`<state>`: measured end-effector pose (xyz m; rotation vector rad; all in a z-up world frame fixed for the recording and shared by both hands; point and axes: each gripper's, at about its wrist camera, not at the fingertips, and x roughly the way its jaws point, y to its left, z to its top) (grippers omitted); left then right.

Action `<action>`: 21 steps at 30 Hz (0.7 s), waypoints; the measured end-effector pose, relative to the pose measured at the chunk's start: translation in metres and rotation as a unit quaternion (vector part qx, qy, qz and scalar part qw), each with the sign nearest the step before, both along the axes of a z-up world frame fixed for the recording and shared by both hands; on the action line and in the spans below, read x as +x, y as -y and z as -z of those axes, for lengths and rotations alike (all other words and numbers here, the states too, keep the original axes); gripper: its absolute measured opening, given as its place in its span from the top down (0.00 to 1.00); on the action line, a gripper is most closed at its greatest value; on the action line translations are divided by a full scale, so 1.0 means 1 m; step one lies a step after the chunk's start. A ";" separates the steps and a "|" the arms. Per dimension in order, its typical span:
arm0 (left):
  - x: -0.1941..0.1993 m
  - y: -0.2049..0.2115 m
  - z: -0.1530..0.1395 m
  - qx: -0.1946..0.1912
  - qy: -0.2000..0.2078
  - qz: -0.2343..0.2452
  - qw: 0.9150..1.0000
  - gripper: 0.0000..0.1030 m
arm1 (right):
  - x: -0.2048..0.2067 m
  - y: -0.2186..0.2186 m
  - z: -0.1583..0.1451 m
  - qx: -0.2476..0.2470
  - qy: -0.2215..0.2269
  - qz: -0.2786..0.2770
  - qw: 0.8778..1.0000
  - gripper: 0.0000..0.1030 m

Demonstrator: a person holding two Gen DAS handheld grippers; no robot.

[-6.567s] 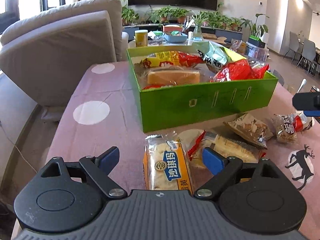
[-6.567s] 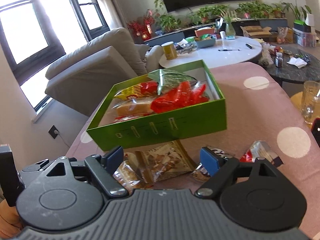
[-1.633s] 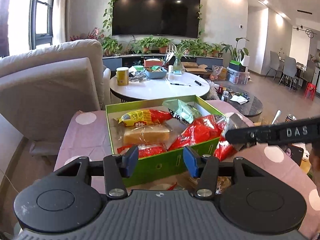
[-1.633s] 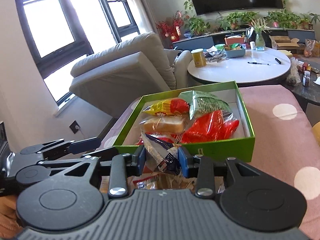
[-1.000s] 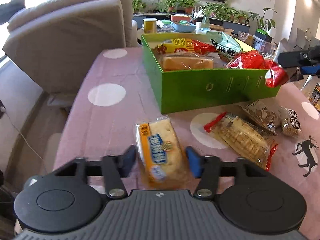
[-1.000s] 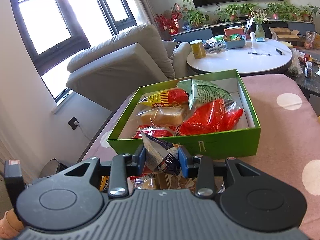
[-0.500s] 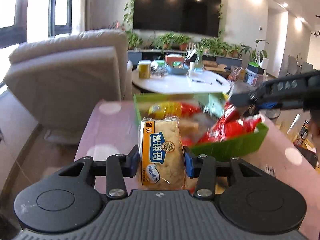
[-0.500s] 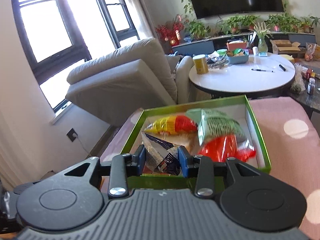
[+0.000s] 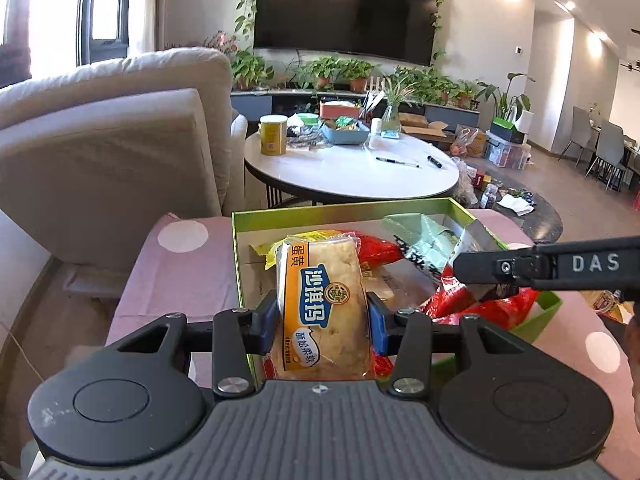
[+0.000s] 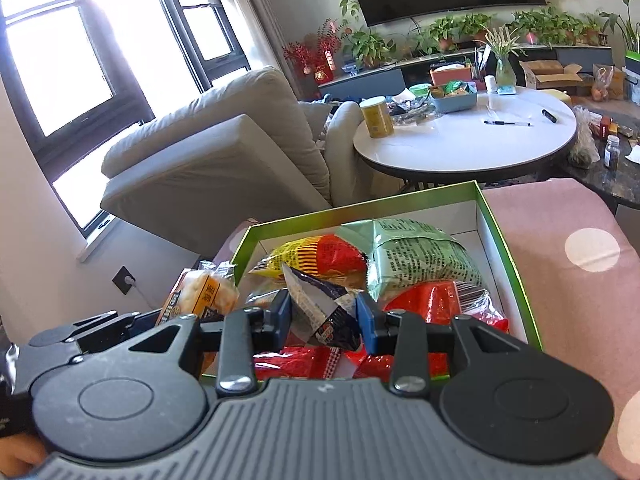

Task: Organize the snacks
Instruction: 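Open the left gripper over the box while the right gripper releases its snack into the box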

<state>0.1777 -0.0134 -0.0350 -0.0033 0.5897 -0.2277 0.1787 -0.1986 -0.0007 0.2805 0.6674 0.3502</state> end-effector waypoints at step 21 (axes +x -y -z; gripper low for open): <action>-0.018 0.003 0.004 0.020 0.012 -0.014 1.000 0.32 | -0.016 0.010 0.003 0.016 0.014 -0.004 1.000 0.51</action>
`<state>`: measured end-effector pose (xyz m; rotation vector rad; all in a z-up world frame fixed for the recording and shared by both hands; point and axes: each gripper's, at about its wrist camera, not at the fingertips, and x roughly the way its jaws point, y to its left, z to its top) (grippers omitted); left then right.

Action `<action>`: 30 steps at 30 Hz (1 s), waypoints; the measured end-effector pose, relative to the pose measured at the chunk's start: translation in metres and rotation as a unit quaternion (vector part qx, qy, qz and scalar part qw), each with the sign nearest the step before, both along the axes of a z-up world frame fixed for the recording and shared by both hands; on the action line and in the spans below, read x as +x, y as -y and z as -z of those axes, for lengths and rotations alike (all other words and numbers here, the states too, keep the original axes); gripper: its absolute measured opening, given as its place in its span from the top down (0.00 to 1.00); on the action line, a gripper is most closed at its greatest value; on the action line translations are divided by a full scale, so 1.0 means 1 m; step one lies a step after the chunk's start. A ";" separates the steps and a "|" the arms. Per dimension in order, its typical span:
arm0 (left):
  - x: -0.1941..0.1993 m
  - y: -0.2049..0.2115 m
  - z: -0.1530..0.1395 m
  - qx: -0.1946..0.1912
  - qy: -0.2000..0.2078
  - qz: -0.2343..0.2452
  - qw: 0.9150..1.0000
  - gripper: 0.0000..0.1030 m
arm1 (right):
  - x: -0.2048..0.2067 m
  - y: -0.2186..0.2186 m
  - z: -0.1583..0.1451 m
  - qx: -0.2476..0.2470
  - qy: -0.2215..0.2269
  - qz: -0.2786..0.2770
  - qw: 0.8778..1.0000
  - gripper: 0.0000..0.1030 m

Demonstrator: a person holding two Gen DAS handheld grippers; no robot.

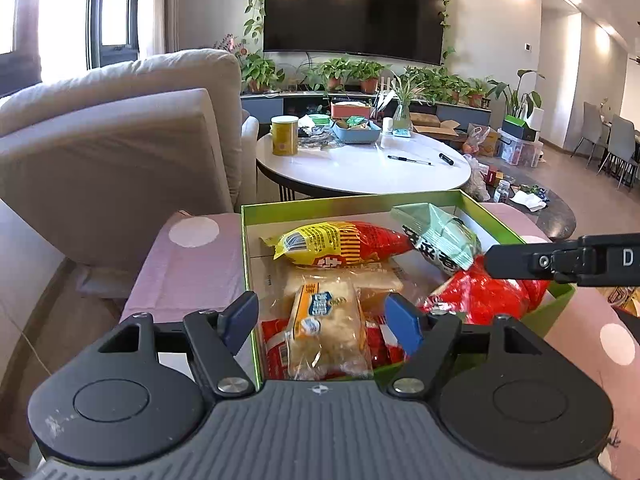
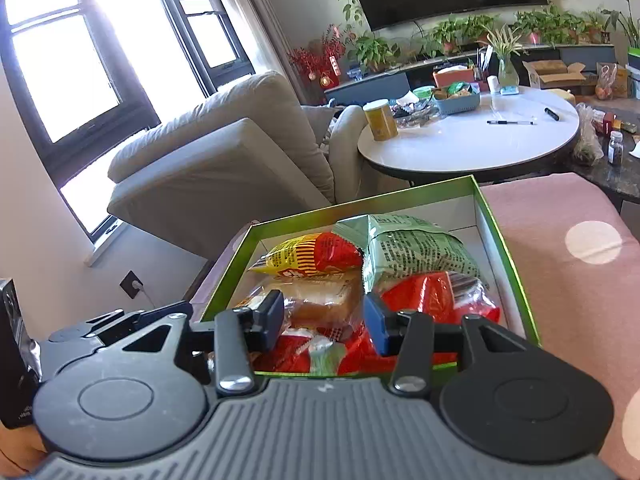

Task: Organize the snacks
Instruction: 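Open the left gripper over the box while the right gripper releases its snack into the box, then grasp the yellow-green bean snack bag with the left gripper while the right gripper moves to the round pastry pack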

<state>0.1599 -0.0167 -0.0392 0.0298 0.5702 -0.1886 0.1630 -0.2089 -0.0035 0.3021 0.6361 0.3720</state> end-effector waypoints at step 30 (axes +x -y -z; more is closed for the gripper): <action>-0.167 -0.020 0.041 0.053 -0.072 0.142 0.986 0.17 | -0.083 0.008 0.007 0.004 -0.020 0.008 1.000 0.41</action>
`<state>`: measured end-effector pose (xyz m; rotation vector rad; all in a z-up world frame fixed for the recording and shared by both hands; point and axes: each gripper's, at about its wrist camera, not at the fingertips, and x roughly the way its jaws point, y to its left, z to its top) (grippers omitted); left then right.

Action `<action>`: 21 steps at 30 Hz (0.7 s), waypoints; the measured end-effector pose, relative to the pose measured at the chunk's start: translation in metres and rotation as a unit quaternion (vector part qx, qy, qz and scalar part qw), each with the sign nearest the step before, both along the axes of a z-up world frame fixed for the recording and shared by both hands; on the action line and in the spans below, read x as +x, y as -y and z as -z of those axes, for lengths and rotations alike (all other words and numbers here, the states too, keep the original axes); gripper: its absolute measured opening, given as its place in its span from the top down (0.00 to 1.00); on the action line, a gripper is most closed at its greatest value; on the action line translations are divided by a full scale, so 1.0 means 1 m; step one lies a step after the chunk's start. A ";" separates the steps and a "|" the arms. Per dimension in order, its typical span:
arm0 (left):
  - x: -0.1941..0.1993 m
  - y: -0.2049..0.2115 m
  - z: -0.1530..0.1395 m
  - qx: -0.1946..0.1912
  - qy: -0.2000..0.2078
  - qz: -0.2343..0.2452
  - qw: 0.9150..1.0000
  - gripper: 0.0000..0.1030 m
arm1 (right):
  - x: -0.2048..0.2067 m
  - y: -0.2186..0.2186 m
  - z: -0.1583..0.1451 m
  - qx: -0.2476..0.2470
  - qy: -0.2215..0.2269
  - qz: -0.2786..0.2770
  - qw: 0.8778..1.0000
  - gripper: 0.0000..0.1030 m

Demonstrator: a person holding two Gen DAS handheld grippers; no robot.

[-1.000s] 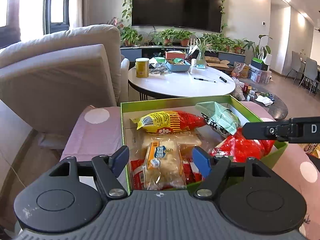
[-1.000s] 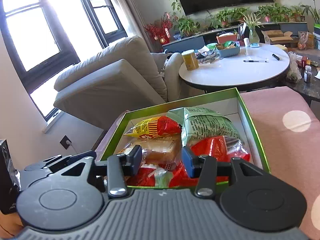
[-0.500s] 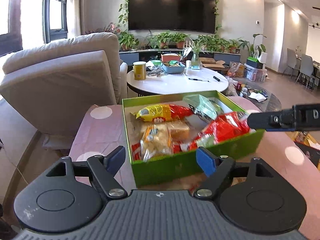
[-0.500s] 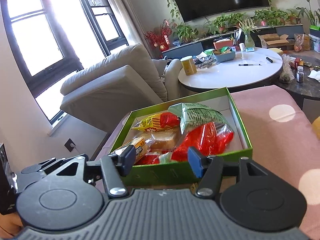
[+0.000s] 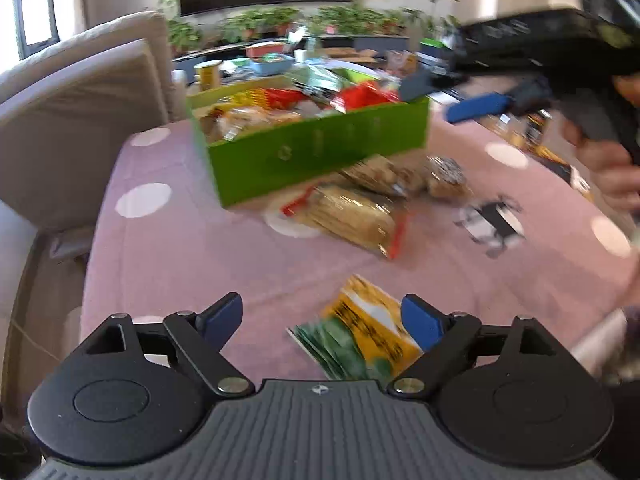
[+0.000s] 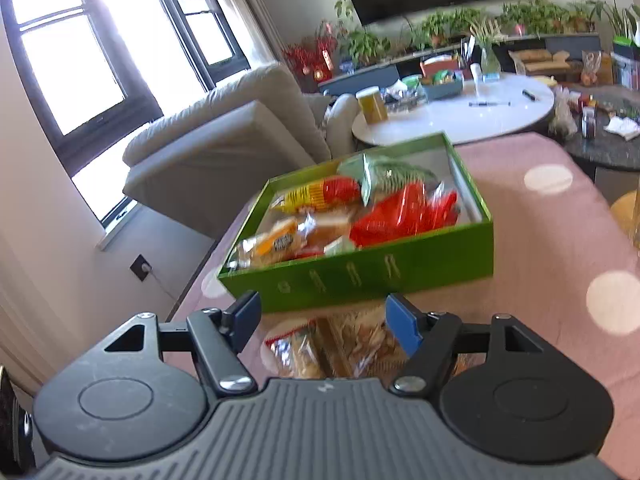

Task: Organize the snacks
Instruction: 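Grasp the yellow-green bean snack bag with the left gripper while the right gripper moves to the round pastry pack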

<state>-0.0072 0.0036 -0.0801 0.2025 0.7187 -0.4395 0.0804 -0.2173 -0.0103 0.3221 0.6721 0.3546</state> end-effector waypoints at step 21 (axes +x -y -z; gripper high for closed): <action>0.027 0.009 0.028 0.008 -0.023 -0.021 1.000 0.36 | -0.005 -0.011 0.012 -0.023 -0.024 -0.005 0.999 0.39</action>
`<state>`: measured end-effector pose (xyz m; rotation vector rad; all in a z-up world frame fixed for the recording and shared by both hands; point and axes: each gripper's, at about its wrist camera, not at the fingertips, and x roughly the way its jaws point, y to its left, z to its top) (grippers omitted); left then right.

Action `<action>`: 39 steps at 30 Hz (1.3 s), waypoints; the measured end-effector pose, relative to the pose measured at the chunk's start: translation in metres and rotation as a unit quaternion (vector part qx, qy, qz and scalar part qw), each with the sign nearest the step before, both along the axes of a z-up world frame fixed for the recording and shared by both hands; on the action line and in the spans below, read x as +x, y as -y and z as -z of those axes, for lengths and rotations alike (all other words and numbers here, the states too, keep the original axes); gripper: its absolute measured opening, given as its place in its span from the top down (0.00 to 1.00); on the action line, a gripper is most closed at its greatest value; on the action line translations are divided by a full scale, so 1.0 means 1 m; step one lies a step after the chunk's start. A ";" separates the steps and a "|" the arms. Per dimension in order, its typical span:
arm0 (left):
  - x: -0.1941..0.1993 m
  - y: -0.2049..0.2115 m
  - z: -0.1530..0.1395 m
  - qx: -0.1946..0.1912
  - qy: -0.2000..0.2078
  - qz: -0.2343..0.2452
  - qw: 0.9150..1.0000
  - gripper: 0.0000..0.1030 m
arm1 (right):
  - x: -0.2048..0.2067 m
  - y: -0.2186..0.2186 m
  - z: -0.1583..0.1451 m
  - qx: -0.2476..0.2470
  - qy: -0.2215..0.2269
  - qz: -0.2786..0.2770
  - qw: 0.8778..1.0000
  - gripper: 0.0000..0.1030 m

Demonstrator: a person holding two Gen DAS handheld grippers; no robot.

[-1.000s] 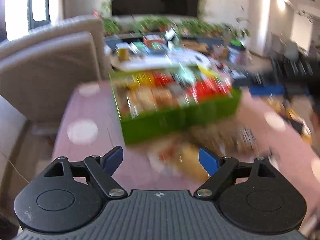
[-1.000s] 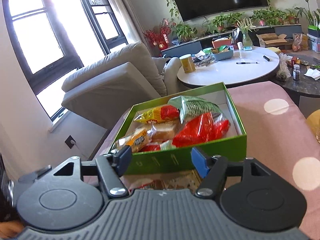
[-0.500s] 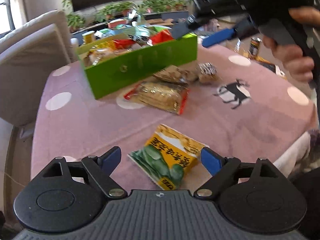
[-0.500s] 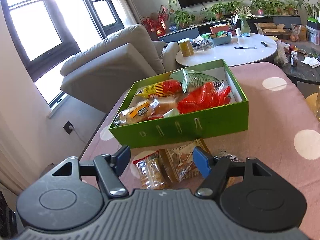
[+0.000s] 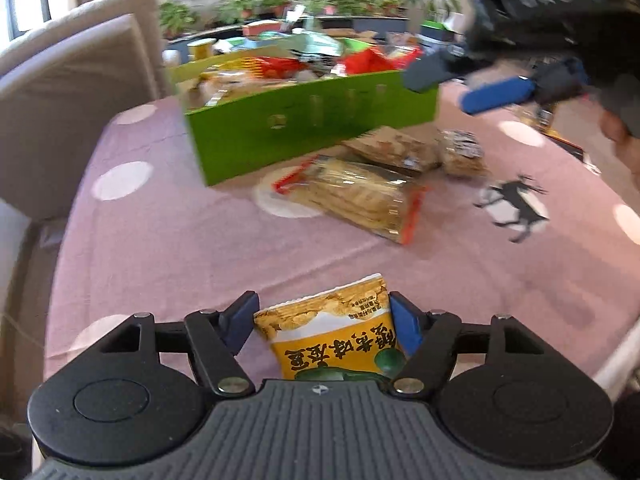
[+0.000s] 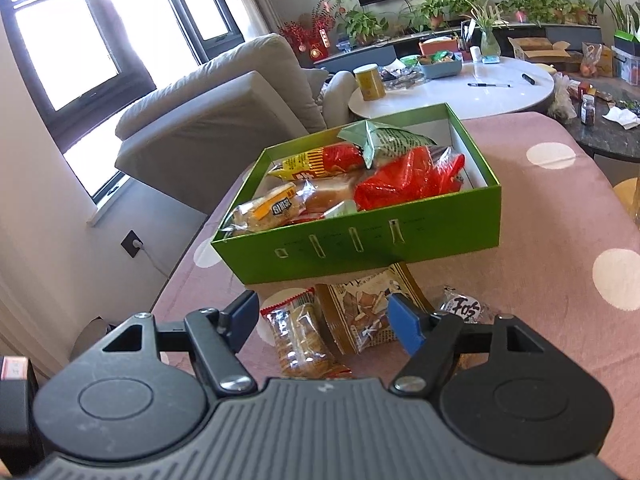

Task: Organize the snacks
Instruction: 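Grasp the yellow-green bean snack bag with the left gripper while the right gripper moves to the round pastry pack, then lift the bean snack bag with the left gripper while the right gripper grasps the round pastry pack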

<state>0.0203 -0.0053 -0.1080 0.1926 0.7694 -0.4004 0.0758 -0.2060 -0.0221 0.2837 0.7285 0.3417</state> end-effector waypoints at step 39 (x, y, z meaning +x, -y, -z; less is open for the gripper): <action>0.005 -0.004 0.005 -0.011 0.011 -0.087 0.996 0.22 | 0.021 0.028 0.053 -0.086 -0.077 0.079 0.990 0.39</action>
